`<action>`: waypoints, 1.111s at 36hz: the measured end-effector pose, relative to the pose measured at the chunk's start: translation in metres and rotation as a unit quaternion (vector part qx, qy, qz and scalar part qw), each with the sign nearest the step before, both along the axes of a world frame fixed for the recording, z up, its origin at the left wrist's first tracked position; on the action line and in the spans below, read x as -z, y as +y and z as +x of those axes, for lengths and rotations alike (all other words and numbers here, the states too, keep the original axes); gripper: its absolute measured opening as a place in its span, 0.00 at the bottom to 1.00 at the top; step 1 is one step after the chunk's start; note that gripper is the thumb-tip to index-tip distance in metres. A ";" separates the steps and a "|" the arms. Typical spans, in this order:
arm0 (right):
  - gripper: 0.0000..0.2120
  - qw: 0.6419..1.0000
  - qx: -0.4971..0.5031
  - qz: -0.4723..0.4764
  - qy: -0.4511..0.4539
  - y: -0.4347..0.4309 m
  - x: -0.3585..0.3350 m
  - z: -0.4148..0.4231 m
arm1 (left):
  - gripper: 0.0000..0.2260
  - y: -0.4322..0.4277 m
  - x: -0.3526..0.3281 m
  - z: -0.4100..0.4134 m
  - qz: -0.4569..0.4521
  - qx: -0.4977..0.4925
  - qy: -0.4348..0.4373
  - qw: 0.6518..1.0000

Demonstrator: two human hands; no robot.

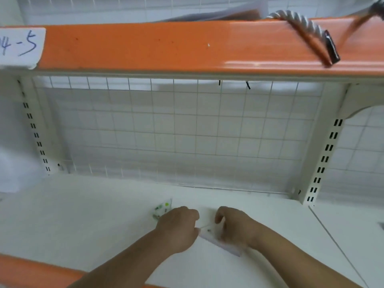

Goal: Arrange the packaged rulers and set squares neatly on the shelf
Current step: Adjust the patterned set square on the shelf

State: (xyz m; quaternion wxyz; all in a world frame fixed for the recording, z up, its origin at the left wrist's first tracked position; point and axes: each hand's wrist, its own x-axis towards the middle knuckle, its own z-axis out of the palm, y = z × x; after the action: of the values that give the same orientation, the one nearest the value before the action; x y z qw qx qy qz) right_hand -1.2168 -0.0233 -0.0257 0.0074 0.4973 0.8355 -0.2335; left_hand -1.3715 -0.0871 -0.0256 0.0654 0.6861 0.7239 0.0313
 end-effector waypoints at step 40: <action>0.15 0.958 0.017 0.280 -0.058 -0.044 -0.012 0.004 | 0.28 -0.013 -0.010 -0.013 -0.014 0.037 0.012 0.999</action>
State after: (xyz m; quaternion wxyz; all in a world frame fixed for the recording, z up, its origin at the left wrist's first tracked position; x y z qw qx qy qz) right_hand -1.2131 -0.0675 -0.0136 -0.0879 0.5063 0.8570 0.0394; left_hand -1.3847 -0.1005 -0.0159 0.0678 0.7115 0.6993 0.0104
